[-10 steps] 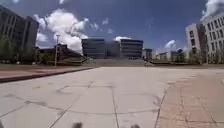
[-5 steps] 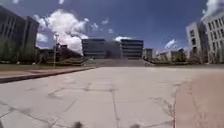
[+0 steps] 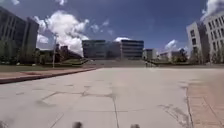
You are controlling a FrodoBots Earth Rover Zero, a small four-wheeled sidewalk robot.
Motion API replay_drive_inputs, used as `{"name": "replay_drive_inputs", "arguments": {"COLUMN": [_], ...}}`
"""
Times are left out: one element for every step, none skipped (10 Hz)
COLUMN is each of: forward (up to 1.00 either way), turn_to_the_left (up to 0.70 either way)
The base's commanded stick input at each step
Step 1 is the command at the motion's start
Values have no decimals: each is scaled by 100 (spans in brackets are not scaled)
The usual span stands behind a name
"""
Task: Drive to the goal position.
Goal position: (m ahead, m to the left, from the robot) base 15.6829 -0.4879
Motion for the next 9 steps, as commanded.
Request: {"name": "replay_drive_inputs", "arguments": {"forward": [70, 70, 70, 70, 70, 70, 70, 70, 70], "turn_to_the_left": [0, 0, 0, 0, 0, 0, 0, 0, 0]}}
